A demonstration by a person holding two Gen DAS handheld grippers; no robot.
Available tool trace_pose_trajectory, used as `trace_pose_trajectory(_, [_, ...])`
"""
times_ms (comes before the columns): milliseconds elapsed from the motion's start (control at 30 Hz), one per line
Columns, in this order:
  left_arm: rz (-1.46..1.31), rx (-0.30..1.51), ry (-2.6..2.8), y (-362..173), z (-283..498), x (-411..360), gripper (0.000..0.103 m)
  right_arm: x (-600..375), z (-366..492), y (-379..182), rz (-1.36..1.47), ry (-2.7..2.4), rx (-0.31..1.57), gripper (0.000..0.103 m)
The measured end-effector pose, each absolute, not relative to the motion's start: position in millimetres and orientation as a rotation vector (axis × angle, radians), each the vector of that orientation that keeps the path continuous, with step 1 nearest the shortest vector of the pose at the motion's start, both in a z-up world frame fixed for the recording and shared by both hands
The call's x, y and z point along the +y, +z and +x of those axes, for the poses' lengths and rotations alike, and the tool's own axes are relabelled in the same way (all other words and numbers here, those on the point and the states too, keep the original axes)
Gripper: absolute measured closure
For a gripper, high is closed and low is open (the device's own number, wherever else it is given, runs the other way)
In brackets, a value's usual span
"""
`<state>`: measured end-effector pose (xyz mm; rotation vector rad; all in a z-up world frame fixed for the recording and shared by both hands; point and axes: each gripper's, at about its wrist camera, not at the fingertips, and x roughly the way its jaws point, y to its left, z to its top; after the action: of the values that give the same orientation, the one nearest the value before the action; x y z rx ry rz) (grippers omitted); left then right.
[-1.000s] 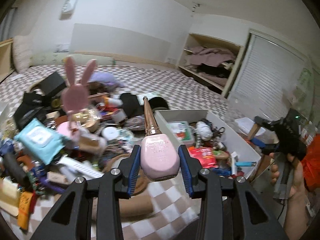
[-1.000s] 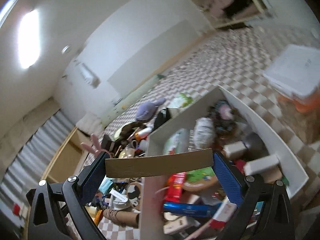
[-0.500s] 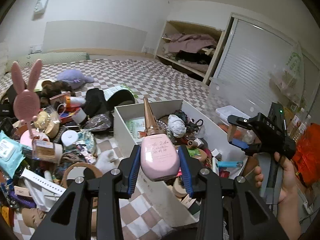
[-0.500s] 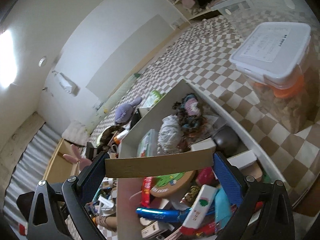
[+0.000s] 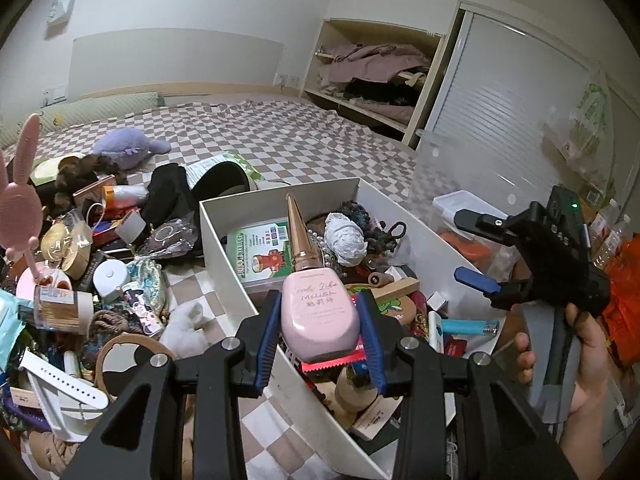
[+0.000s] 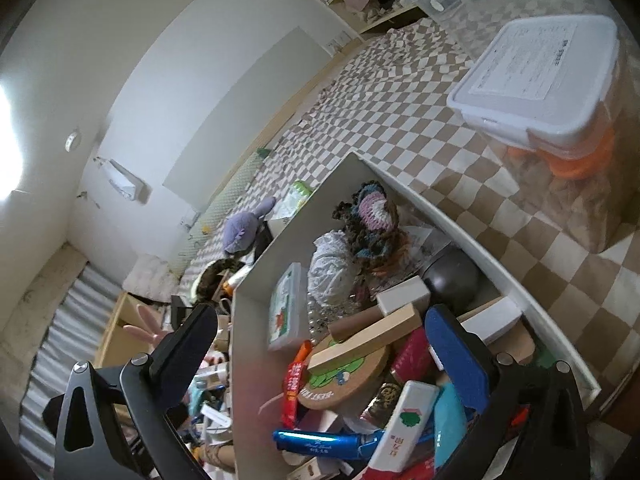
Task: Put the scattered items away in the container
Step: 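Open the left tool to drop the pink bottle while the right tool releases the wooden strip, then withdraw both open tools from the container back toward the pile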
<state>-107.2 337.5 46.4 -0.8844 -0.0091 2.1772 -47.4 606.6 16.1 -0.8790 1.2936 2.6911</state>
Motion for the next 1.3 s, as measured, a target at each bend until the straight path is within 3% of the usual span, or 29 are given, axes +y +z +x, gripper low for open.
trace_pose_trajectory(267, [-0.945,0.014,2.169,34.6,-111.3,353.9,0.065,603.3,-50.5,15.4,-0.905,2.716,1.303,0.000])
trace_pose_trajectory(333, [-0.956,0.003,2.170,32.3,-111.8,354.2,0.052,602.8,-51.2,14.9,-0.906,2.718,1.306,0.000])
trace_pose_trajectory(367, [-0.961,-0.005,2.168,31.6,-111.3,354.0,0.033,602.4,-51.4,14.7,-0.908,2.720,1.310,0.000])
trace_pose_trajectory(400, [-0.965,-0.011,2.165,31.0,-110.6,353.9,0.026,601.7,-51.7,14.6,-0.912,2.722,1.315,0.000])
trace_pose_trajectory(600, [-0.982,-0.005,2.168,26.8,-105.3,352.0,0.026,594.0,-55.1,18.9,-0.943,2.755,1.371,0.000])
trace_pose_trajectory(867, [-0.991,-0.028,2.179,25.7,-101.6,338.4,0.025,575.2,-51.6,42.0,-0.911,2.856,1.261,0.000])
trace_pose_trajectory(1000, [-0.979,-0.035,2.207,28.1,-102.9,325.7,0.009,564.4,-46.6,55.5,-0.847,2.915,1.137,0.000])
trace_pose_trajectory(1300, [-0.914,-0.036,2.292,46.4,-109.3,278.3,0.000,528.7,-47.3,79.7,-0.642,3.040,1.003,0.000])
